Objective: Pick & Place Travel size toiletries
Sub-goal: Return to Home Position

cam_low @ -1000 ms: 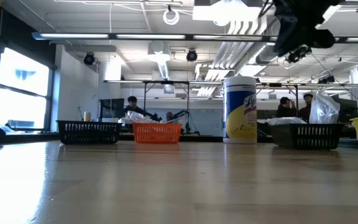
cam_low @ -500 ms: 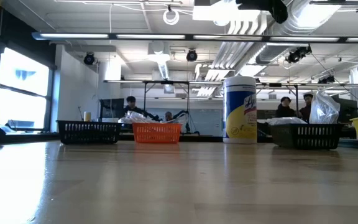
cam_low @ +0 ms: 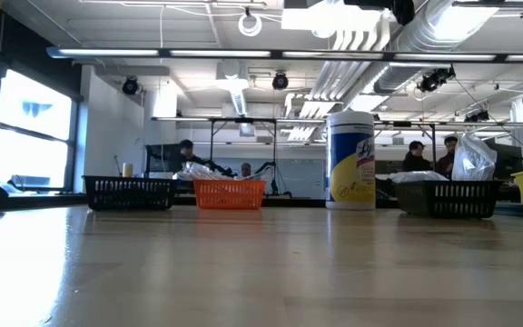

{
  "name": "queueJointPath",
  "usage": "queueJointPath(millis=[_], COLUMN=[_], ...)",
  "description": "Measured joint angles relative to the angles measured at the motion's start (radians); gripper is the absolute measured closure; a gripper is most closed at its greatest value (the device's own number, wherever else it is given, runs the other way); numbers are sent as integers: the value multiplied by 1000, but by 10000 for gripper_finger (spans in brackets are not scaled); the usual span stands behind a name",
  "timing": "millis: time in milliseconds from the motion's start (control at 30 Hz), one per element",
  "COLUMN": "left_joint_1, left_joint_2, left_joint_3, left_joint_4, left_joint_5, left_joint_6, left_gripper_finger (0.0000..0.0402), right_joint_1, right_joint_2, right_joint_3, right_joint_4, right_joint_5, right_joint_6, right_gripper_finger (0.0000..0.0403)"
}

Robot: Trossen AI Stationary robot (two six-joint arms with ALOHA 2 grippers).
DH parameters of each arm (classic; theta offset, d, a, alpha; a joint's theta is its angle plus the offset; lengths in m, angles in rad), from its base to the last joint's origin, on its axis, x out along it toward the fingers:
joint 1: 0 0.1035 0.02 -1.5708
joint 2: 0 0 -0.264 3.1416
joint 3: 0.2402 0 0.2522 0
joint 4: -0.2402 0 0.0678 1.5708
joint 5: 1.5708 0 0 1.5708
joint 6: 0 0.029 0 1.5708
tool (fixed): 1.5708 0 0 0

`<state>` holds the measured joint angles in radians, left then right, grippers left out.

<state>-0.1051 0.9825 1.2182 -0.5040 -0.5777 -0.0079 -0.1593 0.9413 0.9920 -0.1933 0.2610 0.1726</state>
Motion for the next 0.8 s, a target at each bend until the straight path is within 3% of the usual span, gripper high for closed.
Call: queueJointPath(millis=[167, 267, 467, 633, 800], left_joint_1=[0, 0, 0, 0, 0], left_joint_2=[0, 0, 0, 0, 0], left_joint_3=[0, 0, 0, 0, 1], left_joint_4=[0, 0, 0, 0, -40], left_joint_5=[112, 128, 223, 367, 415], left_joint_6=[-1, 7, 84, 125, 109], left_gripper_finger=[285, 324, 393, 390, 389], right_joint_1=[0, 0, 0, 0, 0], right_joint_2=[0, 0, 0, 0, 0], right_joint_3=[0, 0, 0, 0, 0], right_joint_4=[1, 1, 3, 3, 2], right_joint_5=[-133, -191, -282, -317, -231], right_joint_6=[0, -19, -21, -47, -41], right_gripper_finger=[373, 394, 398, 398, 398])
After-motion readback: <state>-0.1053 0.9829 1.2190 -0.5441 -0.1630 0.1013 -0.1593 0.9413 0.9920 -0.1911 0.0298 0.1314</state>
